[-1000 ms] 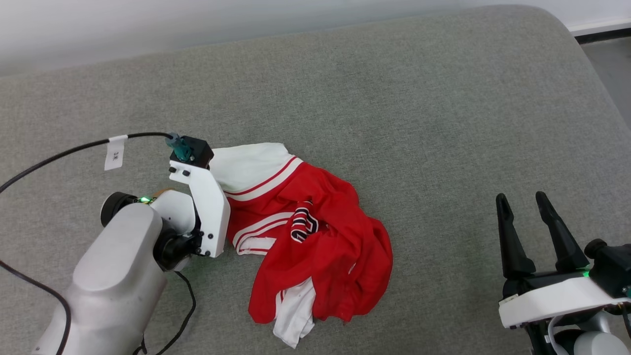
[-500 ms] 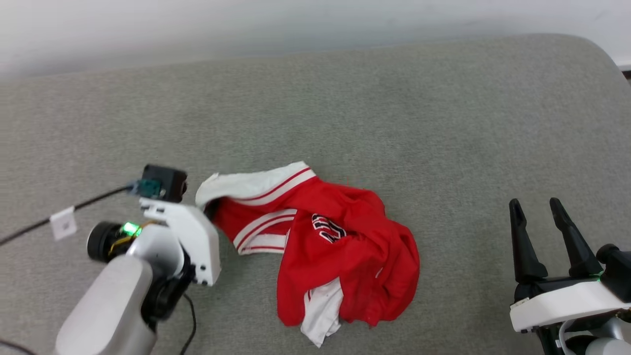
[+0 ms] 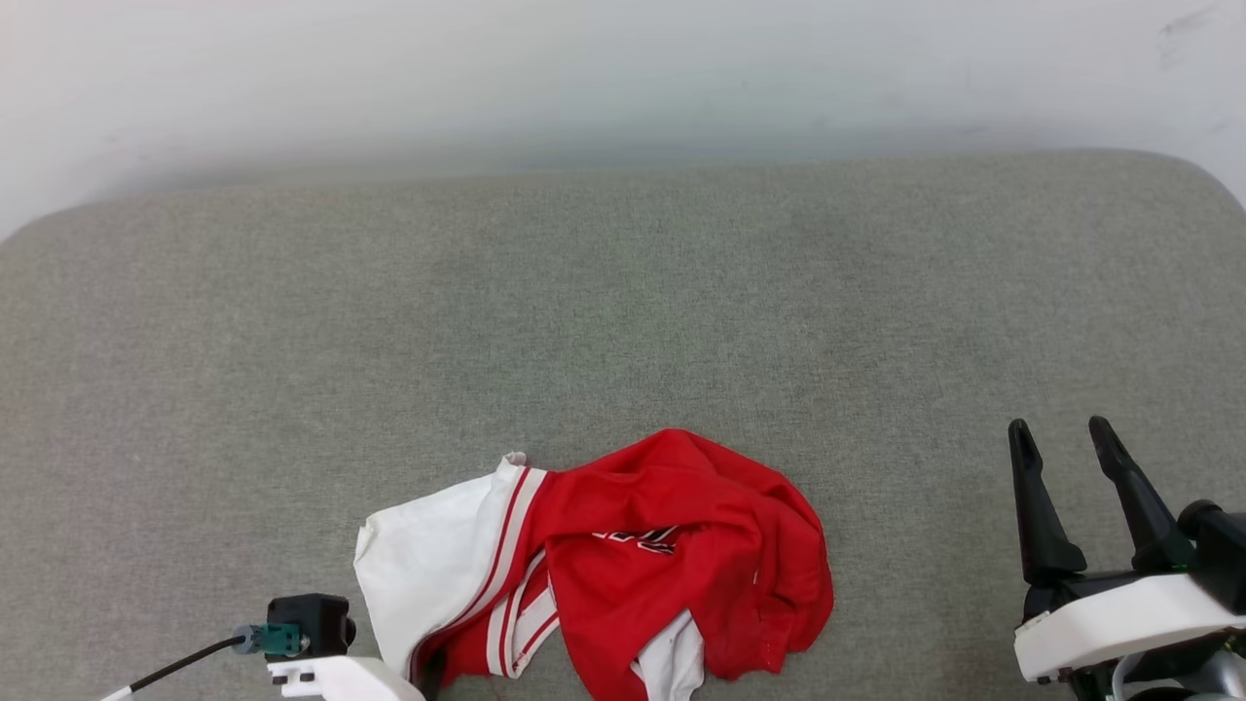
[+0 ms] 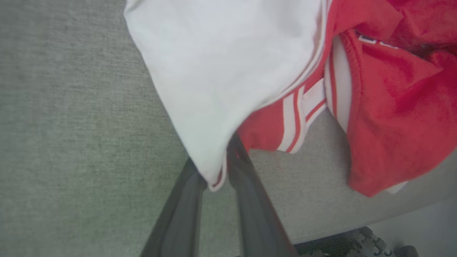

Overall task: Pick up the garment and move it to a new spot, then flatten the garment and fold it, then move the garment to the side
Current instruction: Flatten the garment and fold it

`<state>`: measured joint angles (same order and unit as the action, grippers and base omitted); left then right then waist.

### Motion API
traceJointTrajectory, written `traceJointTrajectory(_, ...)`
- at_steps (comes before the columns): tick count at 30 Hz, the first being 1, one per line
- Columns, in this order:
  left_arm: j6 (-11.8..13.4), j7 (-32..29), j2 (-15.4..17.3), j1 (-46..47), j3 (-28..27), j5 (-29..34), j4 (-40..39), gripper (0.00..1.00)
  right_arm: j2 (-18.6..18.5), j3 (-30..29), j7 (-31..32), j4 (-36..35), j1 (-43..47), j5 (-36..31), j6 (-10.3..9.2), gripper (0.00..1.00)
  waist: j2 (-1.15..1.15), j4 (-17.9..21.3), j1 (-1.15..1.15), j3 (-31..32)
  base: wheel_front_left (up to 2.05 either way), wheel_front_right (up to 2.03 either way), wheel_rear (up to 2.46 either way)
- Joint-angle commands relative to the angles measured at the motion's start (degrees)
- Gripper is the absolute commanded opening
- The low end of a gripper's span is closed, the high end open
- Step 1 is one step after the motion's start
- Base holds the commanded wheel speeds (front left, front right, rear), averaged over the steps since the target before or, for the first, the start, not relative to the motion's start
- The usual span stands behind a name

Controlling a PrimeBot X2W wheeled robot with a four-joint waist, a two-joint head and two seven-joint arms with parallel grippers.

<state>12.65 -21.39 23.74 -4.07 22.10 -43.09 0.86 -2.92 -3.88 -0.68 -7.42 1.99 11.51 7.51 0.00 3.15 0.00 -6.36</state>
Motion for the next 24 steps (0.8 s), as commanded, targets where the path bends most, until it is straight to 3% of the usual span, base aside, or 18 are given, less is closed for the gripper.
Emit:
traceJointTrajectory(1, -0.04, 1.18, -0.43, 0.52, -0.10, 0.47, -0.48, 1.00, 0.06, -0.21, 0.21, -0.40, 0.68, -0.51, -0.04, 1.00, 0.00, -0.25, 0.00, 0.62, 0.00, 0.00, 0.00)
traceJointTrajectory(7, 1.94, 9.47, -0.68, 2.89, -1.96, 5.11, -1.07, 1.00, 0.06, -0.25, 1.61, -1.45, 2.17, -0.94, -0.04, 1.00, 0.00, -0.27, 0.00, 3.16, 0.00, 0.00, 0.00)
traceJointTrajectory(15, 1.44, 21.39, -0.50, 6.02, -2.46, 11.63, -4.87, 1.00, 0.06, -0.70, 2.90, -2.81, 3.77, -0.92, -0.03, 1.00, 0.00, 0.08, 0.00, 4.94, 0.00, 0.00, 0.00)
traceJointTrajectory(16, 1.23, 24.52, -0.84, 6.97, -1.89, 13.57, -6.81, 1.00, 0.07, -1.15, 3.92, -2.67, 4.19, -0.51, -0.03, 1.00, 0.00, -0.13, 0.00, 4.95, 0.00, 0.00, 0.00)
traceJointTrajectory(19, 1.53, 26.36, -0.98, 7.70, -1.48, 15.01, -8.50, 1.00, 0.07, -1.05, 7.34, -2.24, 4.49, 0.34, -0.04, 1.00, 0.00, -0.72, 0.00, 4.67, 0.00, 0.00, 0.00)
traceJointTrajectory(24, 2.12, 28.16, -1.09, 8.35, -0.86, 17.04, -11.50, 1.00, 0.09, 2.27, 19.29, -2.13, 3.68, 1.04, -0.03, 1.00, 0.00, -2.50, 0.00, 3.98, 0.00, 0.00, 0.00)
